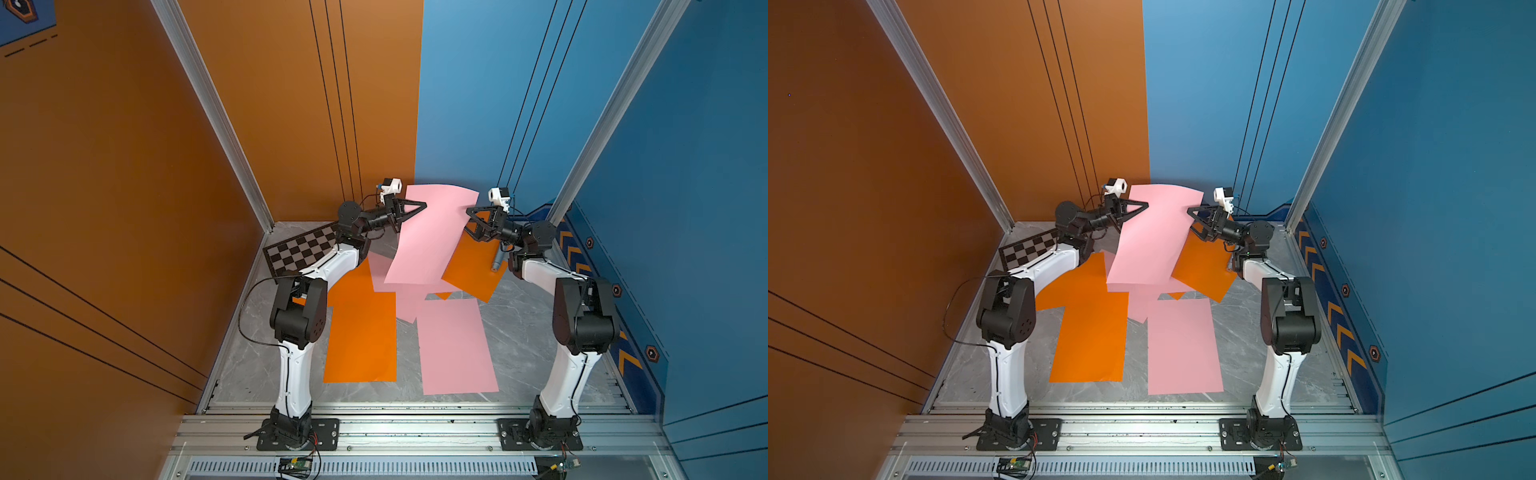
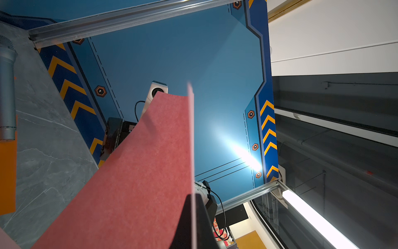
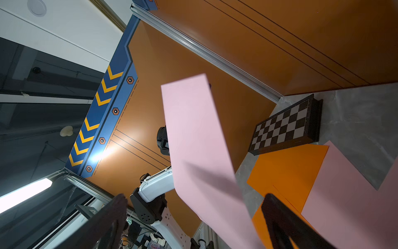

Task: Sort the scattered colored papers by color
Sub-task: Pick up the colored paper.

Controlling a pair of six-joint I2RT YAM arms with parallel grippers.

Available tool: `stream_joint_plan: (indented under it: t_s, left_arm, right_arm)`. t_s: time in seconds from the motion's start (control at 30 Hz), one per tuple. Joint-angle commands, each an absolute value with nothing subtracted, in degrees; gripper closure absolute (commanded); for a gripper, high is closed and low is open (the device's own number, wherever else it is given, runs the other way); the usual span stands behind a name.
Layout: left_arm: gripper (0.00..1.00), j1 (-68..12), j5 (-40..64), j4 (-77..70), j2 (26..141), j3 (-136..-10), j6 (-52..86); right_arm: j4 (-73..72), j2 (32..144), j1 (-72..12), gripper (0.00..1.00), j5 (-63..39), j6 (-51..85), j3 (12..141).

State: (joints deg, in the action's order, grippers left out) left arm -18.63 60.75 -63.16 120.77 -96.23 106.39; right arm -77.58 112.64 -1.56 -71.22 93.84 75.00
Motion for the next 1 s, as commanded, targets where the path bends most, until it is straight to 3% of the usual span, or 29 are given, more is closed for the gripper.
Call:
stream_joint_plan:
  t_s: [0.0,0.33,0.53,0.67,0.97]
  left_arm:
    - [1.00,-18.0,62.5,-64.2,121.5,-98.5,107.3]
    - [1.00,-18.0,62.6,-64.2,122.8,-104.5,111.1]
    - [1.00,-17.7,62.5,-64.2,123.2,-105.2,111.8]
    - [1.00,-17.2,62.2,-64.2,123.7,-104.5,111.7]
    - [1.00,-16.0,62.1,-64.2,124.9,-104.9,112.1]
  right_arm:
    - [-78.4,112.6,-1.9,0.00,-73.5,92.1,77.2]
    - [-53.3,110.8,-3.0,0.00,-71.9,67.8,77.9]
    - [-17.4,107.2,-6.6,0.00,-67.8,37.7,82.0]
    - [-18.7,104.8,-7.9,0.06,-67.2,37.7,81.3]
    - [-34.7,101.4,-7.6,0.32,-67.9,47.6,75.9]
